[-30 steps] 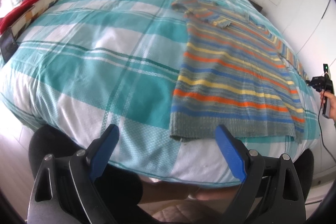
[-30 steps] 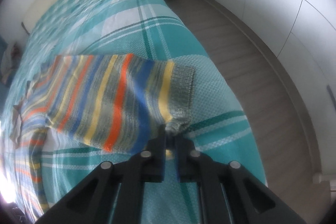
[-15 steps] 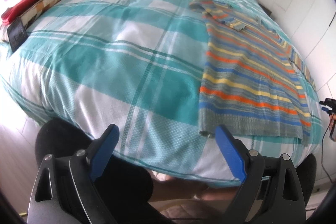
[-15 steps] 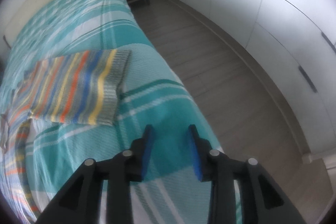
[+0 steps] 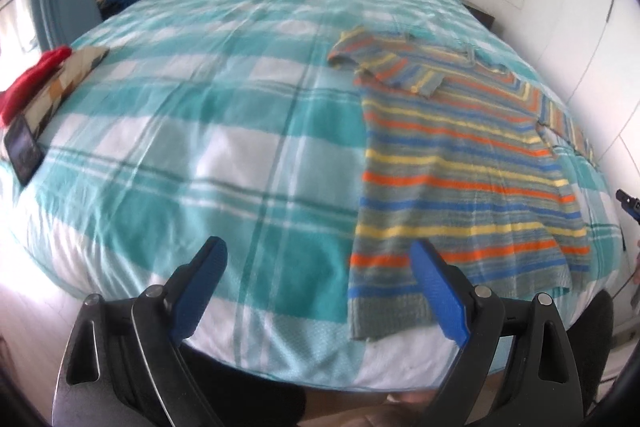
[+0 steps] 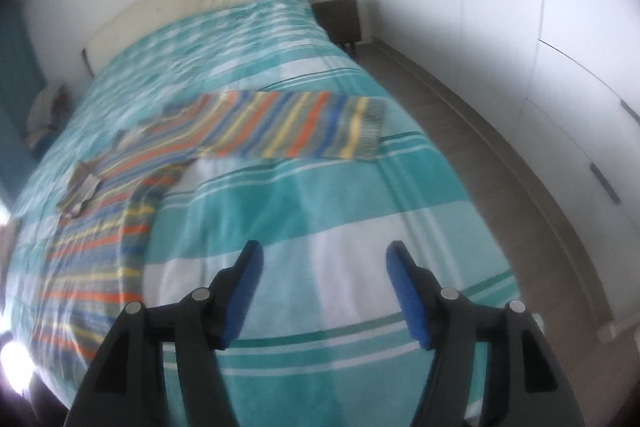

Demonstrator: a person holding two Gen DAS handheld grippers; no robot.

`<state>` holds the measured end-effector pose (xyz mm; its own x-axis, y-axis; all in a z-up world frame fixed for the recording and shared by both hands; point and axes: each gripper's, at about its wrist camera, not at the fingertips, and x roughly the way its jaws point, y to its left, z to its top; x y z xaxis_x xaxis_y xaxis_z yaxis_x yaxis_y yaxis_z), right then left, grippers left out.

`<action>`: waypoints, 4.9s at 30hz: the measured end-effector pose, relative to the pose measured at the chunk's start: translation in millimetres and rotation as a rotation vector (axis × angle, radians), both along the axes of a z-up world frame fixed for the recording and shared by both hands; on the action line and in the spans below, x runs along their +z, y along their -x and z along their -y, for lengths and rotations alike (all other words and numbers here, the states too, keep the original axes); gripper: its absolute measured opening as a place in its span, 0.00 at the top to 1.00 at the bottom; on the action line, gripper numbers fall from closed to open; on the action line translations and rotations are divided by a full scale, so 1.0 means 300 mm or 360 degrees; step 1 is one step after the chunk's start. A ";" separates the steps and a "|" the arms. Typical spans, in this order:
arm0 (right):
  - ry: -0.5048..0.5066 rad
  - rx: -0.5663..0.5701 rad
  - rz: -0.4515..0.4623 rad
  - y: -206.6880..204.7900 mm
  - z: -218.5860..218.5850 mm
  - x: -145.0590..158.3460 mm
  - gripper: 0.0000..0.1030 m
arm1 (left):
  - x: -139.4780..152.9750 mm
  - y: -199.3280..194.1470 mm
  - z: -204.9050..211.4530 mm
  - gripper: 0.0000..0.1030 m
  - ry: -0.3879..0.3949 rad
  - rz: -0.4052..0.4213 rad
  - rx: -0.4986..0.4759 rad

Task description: Fold small clothes

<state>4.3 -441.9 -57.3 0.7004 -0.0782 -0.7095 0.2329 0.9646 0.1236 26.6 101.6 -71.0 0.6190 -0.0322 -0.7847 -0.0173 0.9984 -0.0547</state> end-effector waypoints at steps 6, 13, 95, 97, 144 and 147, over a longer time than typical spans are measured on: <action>0.0016 0.0230 0.0018 0.058 -0.271 -0.068 0.38 | 0.285 -0.140 -0.004 0.06 0.0139 0.0275 -0.0129; 0.0010 0.0278 0.0045 0.117 -0.404 -0.122 0.38 | 0.197 -0.560 0.357 0.05 0.0051 0.0000 -0.0687; -0.0134 0.0486 -0.0387 0.176 -0.406 -0.250 0.71 | -0.199 0.113 0.087 0.31 0.0132 -0.0145 -0.0211; -0.0092 0.0432 -0.0341 0.203 -0.391 -0.213 0.56 | -0.156 0.134 0.056 0.23 0.0142 -0.0041 -0.0149; 0.0138 0.0251 0.0170 -0.273 -0.267 -0.255 0.28 | -0.336 -0.399 -0.115 0.01 0.0231 0.0153 0.0235; 0.0139 0.0251 0.0170 -0.273 -0.267 -0.255 0.27 | -0.336 -0.399 -0.114 0.01 0.0232 0.0153 0.0234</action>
